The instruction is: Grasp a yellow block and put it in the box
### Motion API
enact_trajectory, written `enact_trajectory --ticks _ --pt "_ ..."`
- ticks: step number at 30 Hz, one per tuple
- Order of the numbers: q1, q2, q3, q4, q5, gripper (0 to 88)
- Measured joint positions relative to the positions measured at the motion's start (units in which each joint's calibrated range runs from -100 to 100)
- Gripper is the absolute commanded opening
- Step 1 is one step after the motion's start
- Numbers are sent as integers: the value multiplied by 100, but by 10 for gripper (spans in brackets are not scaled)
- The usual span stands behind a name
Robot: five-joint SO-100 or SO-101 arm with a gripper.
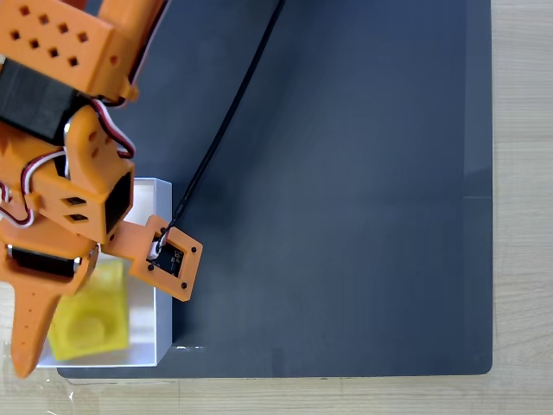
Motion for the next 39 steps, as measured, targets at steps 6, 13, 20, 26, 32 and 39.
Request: enact_trajectory --ticks 6,13,20,26,32,39 --pt "-162 -17 0 0 -21 493" --pt "-576 -1037 488 0 -21 490" --pt "-1098 -2705 1870 0 -386 256" --pt "-1673 -4492 3523 0 -703 10" --pt "-2474 -7324 6251 0 -718 21" --pt "-3131 -10257 9160 199 -718 19"
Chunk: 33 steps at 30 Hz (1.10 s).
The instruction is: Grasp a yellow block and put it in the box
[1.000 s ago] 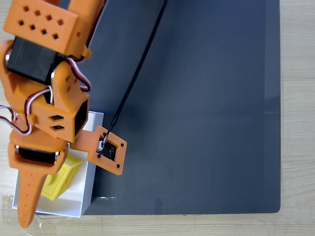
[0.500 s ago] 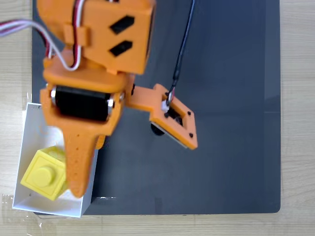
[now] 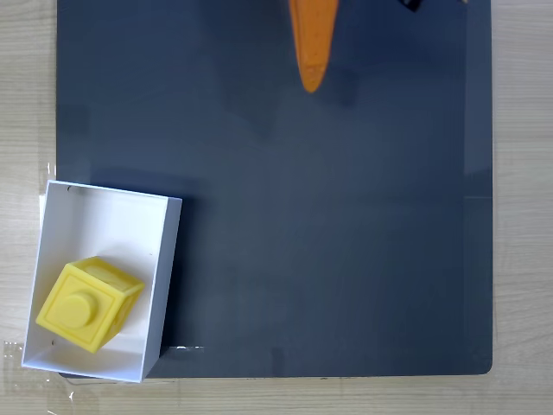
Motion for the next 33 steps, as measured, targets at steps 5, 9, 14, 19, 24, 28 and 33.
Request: enact_trajectory --ticks 5,9,14,19,24,28,33 --pt "-144 -1669 1156 1255 0 19" --pt "-216 -2646 1599 2544 0 19" --pt "-198 -2798 1906 2873 -21 18" --pt "-72 -2849 2385 2709 -11 18" --pt "-81 -2823 2394 2691 -11 18" --pt "-72 -2823 2394 2691 -11 18" --pt "-72 -2832 2394 2691 -11 18"
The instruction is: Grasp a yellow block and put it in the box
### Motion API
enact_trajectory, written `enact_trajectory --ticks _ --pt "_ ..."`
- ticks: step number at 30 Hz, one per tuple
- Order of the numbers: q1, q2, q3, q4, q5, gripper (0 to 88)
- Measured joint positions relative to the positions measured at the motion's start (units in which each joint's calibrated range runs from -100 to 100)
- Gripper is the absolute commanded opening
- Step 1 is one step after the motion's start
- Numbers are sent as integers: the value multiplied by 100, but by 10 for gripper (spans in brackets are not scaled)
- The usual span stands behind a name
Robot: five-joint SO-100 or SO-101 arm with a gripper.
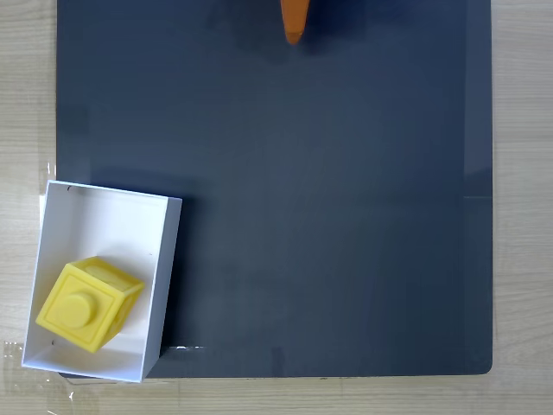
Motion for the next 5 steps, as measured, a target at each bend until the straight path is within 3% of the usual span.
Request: enact_trajectory --ticks 5 --pt "-27 0 0 0 0 18"
